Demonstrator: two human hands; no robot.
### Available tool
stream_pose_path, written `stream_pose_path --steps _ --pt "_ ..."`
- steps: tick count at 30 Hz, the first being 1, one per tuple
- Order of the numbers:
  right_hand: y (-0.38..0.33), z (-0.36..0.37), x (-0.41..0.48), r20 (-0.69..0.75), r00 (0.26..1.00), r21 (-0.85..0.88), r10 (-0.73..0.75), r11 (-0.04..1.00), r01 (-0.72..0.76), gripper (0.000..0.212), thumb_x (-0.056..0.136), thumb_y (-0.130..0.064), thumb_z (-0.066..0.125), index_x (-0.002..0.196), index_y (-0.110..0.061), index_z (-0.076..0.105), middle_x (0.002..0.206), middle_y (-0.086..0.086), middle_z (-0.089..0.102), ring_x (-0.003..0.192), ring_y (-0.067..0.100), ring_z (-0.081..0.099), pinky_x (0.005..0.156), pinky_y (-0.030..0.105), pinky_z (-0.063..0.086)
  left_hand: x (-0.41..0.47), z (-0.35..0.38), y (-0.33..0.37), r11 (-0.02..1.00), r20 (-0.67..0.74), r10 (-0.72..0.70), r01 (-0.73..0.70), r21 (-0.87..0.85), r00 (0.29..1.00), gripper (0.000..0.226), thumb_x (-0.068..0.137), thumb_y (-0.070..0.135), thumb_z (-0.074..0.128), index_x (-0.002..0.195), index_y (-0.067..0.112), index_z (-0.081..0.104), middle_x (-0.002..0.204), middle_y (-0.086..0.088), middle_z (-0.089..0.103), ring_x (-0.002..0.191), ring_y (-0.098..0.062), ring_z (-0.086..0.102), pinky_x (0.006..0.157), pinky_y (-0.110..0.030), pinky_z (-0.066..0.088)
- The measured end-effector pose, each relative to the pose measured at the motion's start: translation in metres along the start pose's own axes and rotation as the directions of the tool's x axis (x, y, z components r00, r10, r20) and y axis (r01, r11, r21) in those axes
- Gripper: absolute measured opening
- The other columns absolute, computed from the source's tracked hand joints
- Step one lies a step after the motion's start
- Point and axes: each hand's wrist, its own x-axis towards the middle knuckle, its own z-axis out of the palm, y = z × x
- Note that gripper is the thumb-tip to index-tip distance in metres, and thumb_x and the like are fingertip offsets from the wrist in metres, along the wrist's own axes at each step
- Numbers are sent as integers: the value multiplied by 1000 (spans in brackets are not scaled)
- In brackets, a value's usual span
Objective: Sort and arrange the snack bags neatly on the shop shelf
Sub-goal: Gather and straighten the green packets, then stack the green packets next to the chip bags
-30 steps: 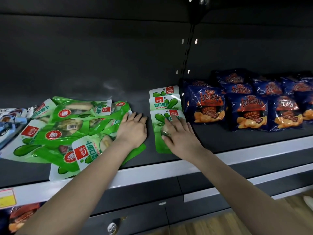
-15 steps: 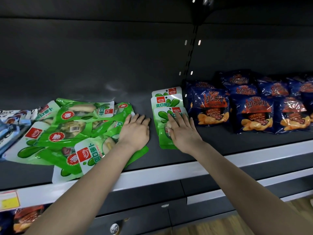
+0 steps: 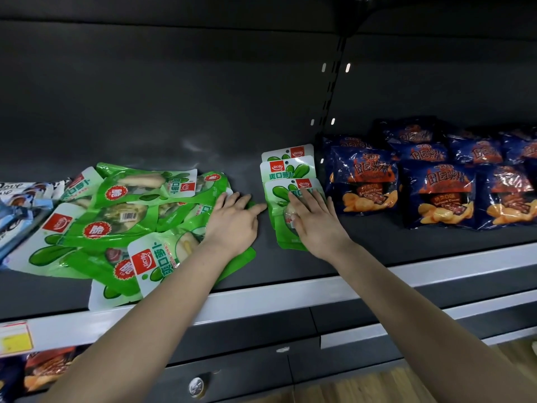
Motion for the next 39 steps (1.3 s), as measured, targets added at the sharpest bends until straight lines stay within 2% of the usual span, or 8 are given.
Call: stream_pose_path --steps 5,9,14,16,22,27,33,39 --pt "2 1 3 0 1000 15 -15 1000 15 54 100 -30 31 151 -24 12 158 6 7 145 26 -2 115 47 -4 1 0 -1 1000 -6 -3 3 -6 1000 44 96 31 34 139 41 38 151 -1 34 141 -24 22 116 -38 4" --pt "1 -3 2 -58 998 12 -33 999 34 52 100 -31 31 150 -22 19 157 8 15 145 24 5 116 44 -5 -1 -2 1 1000 -25 2 -2 -25 1000 44 96 30 36 139 37 40 149 0 38 140 -24 25 116 -39 5" --pt "-11 -18 5 -182 980 68 -82 993 95 50 99 -33 34 146 -15 32 153 11 26 144 23 16 116 39 -5 -1 -19 -4 944 -124 -70 26 -328 990 40 94 16 42 132 23 52 141 -1 47 137 -19 32 116 -37 6" --pt "-20 -22 8 -194 975 89 -112 987 131 49 100 -34 35 145 -16 33 153 10 26 143 23 18 116 37 -4 -4 -26 -7 927 -158 -75 11 -374 985 39 92 11 43 129 19 55 140 -2 49 136 -18 34 117 -36 8" --pt "-66 -29 33 -212 953 151 -216 956 250 50 100 -37 34 147 -19 30 155 8 22 144 20 16 113 30 -9 -26 -45 -38 952 -218 -154 85 -294 964 43 91 13 44 133 21 50 143 0 46 136 -16 34 116 -36 8" --pt "-109 -21 51 -173 928 174 -330 917 358 52 99 -37 36 147 -17 29 156 8 20 144 20 15 116 38 -2 -55 -57 -77 939 -194 -280 225 -262 940 48 90 14 45 137 20 44 144 -3 43 138 -20 30 116 -38 8" --pt "-153 -8 66 -135 898 183 -419 880 438 53 98 -36 39 146 -14 30 155 9 21 143 23 17 116 39 -1 -92 -58 -110 899 -144 -418 386 -206 897 51 91 20 46 141 18 39 150 -3 35 140 -19 25 116 -39 7" --pt "-185 -5 79 -83 874 167 -479 858 486 60 97 -33 42 149 -15 20 157 9 15 143 24 17 117 38 -1 -118 -63 -130 857 -108 -503 478 -194 858 46 93 23 45 139 24 41 149 -2 37 141 -19 25 117 -38 7"
